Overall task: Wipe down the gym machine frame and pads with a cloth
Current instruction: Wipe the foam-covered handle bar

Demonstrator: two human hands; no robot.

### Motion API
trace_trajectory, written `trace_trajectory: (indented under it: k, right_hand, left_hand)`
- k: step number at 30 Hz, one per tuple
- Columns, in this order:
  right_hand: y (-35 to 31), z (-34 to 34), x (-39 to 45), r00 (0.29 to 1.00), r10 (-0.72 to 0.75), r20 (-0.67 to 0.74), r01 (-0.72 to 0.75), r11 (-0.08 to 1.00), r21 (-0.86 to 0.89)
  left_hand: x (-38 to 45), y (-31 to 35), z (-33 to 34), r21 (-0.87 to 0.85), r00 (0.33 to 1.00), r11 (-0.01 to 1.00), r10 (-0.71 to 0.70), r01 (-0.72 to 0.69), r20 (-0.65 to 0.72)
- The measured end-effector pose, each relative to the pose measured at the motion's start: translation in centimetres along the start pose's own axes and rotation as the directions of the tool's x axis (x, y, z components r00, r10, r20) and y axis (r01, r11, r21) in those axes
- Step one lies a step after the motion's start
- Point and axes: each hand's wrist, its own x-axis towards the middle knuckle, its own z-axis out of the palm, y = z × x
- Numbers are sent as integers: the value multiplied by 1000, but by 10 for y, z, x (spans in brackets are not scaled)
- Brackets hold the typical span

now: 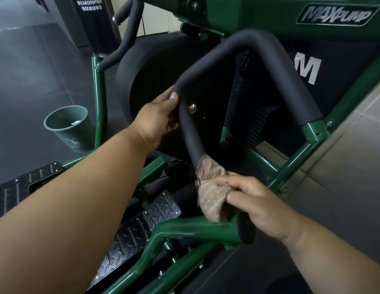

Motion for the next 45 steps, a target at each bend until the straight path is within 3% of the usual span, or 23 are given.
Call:
trace_trajectory:
  k: [8, 13, 16, 19, 22, 25, 30, 34, 43, 45]
  right_hand:
    - [3, 7, 48, 985, -54, -163, 37, 994, -107]
    - [6, 9, 35, 960, -105, -258, 67, 986, -151]
    - [4, -2, 23, 990, -37, -140, 4, 974, -227]
    - [-7, -7, 31, 979, -130, -159, 61, 923, -380]
    - [-16, -1, 50, 946, -238, -221, 140, 914, -381]
    - [-18, -2, 83, 889, -339, -308, 213, 901, -378]
    - [-33, -4, 151, 815, -376, -441, 265, 918, -294]
    - [-45, 2, 179, 695, -481, -534, 309, 871, -381]
    - [-42, -8, 187, 487, -630, -605, 389, 777, -495]
    - [-41, -9, 186, 407, -638, -654, 378, 769, -515]
  left_hand:
    - [-3, -1, 6, -23, 999, 999, 44, -45, -26]
    - [-5, -4, 11, -85, 999, 996, 37, -40, -33]
    - [-6, -2, 11, -49, 999, 998, 41, -42, -34]
    - [-7, 0, 11, -42, 999, 998, 41, -42, -31]
    - [-6, 0, 11, -98, 999, 995, 31, -34, -31]
    - [-6, -2, 11, -151, 1000, 988, 12, -15, -19]
    - [-8, 1, 10, -192, 999, 981, 17, -7, 51]
    - [-11, 2, 10, -138, 999, 990, 37, -32, 37]
    - [-11, -1, 8, -93, 999, 995, 29, -25, 41]
    - [-12, 0, 7, -61, 998, 998, 31, -28, 50]
